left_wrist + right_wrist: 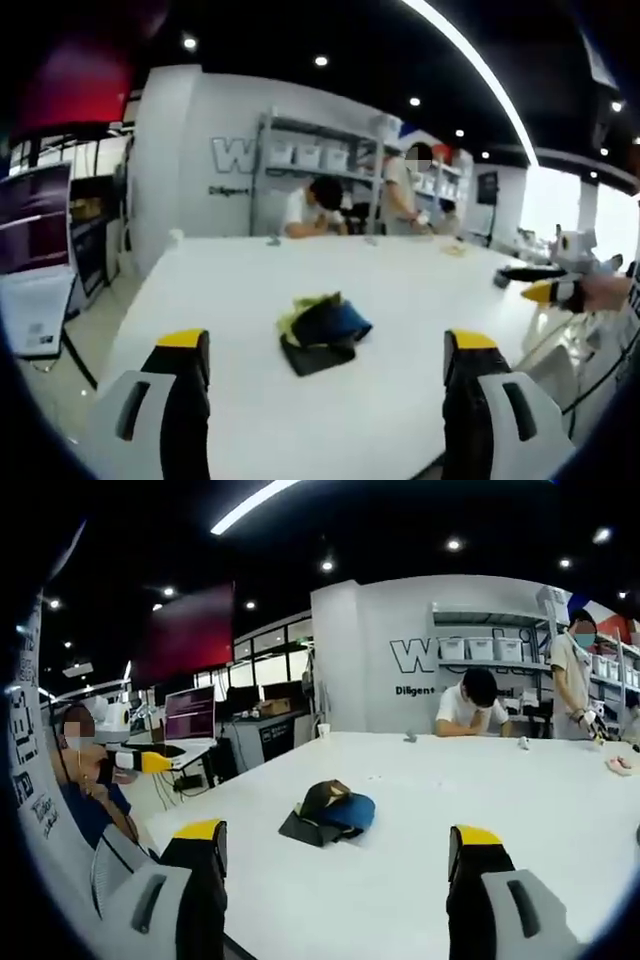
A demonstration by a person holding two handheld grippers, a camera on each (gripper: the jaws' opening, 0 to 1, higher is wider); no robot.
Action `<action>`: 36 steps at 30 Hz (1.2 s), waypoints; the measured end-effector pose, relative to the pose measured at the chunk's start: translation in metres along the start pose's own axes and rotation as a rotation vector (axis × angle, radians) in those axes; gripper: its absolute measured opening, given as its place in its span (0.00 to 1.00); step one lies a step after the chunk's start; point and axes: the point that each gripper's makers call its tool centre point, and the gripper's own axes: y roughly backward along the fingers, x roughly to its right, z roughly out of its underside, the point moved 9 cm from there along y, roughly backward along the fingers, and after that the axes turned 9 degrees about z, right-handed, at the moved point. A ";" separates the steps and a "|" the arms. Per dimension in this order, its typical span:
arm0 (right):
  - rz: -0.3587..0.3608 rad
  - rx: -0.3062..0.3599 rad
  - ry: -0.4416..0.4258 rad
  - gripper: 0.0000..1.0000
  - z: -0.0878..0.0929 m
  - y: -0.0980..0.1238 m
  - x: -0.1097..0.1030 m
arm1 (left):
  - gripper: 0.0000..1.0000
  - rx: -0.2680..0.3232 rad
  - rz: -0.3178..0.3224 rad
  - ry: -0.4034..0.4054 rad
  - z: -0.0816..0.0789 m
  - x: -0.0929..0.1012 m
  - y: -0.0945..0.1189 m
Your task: Fold the garment on the visible template until the final outline fits inside the template.
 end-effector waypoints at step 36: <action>-0.009 -0.023 -0.001 0.85 0.000 -0.012 0.009 | 0.91 -0.030 -0.009 -0.013 0.005 -0.012 -0.012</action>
